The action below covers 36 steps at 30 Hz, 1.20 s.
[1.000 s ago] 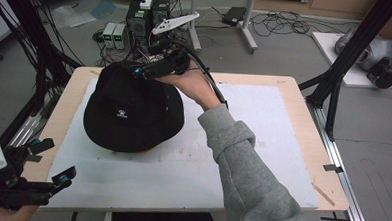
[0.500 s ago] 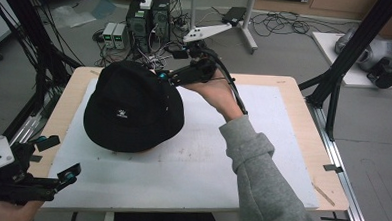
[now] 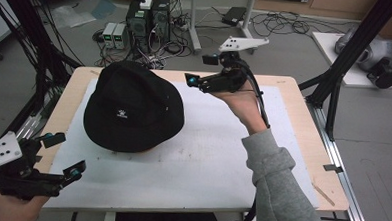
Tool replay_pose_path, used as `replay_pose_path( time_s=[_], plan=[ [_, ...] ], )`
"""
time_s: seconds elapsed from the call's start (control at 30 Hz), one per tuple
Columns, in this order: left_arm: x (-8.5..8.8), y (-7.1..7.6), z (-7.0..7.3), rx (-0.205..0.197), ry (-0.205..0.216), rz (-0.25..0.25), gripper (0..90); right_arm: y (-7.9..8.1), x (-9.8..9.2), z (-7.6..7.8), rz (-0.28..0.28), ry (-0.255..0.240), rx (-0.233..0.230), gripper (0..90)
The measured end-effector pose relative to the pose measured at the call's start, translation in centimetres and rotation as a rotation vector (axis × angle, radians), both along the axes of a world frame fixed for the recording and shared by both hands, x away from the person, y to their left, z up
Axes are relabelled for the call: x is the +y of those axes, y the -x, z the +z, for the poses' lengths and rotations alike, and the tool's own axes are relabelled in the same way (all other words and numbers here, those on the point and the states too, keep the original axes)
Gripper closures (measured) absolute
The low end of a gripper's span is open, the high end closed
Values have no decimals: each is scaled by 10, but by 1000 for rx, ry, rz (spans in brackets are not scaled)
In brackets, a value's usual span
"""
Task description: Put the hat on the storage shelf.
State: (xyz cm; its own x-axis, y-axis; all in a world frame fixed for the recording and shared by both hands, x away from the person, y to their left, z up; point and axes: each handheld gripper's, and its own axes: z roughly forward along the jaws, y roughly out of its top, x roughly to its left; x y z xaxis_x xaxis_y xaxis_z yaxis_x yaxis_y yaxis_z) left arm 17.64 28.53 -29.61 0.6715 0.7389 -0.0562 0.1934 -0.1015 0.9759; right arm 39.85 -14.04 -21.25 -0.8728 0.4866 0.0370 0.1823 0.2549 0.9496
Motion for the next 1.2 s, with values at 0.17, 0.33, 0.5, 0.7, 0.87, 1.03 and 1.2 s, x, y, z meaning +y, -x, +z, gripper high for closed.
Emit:
replay_pose_path(
  time_s=[0.17,0.33,0.5,0.7,0.87,1.03,1.2],
  plan=[
    [1,-3,1,-4,9,-1,17,6,-18,-6,-30,-22,3,99],
    [2,-6,1,-4,12,2,17,13,-35,-11,-58,-22,6,100],
    [2,-8,1,-2,13,-1,17,22,-54,-17,-69,-56,-2,99],
    [1,-9,1,-1,14,-1,17,33,-73,-30,-86,-68,-2,99],
    [0,-11,-1,3,12,-3,17,41,-91,-45,-98,-96,5,99],
    [0,-12,-1,6,13,-2,17,46,-103,-56,-125,-93,8,99],
    [0,-13,-2,6,13,2,17,54,-111,-65,-144,-102,3,99]
  ],
)
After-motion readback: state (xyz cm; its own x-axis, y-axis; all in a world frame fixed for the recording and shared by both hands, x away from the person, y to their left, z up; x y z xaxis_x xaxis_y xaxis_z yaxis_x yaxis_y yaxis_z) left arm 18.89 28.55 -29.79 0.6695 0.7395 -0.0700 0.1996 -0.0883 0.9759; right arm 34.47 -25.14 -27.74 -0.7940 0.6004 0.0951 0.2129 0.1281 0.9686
